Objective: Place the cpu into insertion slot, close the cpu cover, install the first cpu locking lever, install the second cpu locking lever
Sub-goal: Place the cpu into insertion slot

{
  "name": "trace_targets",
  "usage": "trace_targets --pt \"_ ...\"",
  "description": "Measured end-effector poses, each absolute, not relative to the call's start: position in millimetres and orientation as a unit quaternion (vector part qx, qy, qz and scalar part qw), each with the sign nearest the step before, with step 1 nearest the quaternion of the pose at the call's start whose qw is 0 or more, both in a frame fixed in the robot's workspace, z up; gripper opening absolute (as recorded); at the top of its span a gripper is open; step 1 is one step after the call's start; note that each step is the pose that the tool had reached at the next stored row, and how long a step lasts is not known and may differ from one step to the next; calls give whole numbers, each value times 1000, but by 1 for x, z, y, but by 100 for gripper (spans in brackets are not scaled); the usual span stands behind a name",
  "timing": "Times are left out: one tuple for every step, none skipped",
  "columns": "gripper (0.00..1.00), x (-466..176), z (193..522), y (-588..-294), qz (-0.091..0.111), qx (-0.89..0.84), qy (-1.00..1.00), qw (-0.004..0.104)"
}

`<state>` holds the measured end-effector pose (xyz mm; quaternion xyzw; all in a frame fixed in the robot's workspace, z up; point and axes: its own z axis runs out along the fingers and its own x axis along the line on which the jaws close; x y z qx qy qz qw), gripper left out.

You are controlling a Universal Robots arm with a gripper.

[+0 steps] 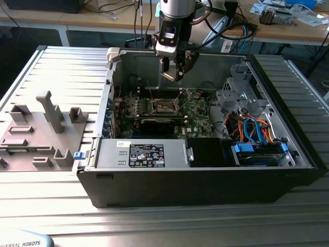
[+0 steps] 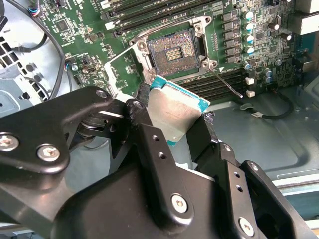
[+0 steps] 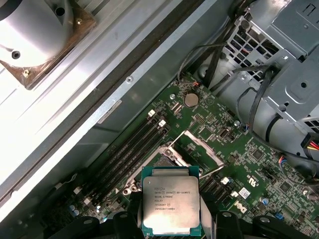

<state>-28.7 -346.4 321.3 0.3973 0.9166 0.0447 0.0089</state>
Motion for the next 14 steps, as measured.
trace_targets --pt "54 -29 321 -346 45 397 916 9" --pt "54 -29 321 -346 45 398 916 9" --pt "54 -29 321 -346 45 398 916 9" --pt "54 -29 321 -346 45 398 916 9" --pt "54 -29 321 -346 45 399 916 9" --pt "54 -29 321 -346 45 399 916 9" --pt "54 -29 321 -346 45 399 916 9" --pt "54 -29 321 -346 45 399 916 9" --pt "54 -29 321 -346 45 400 916 9" --pt "54 -29 321 -346 45 400 915 9" --pt "54 -29 321 -346 45 400 915 9" --pt "54 -29 321 -346 45 400 915 9" --pt "54 -29 321 -346 45 401 915 9" --pt "54 -29 321 -346 45 401 915 9"
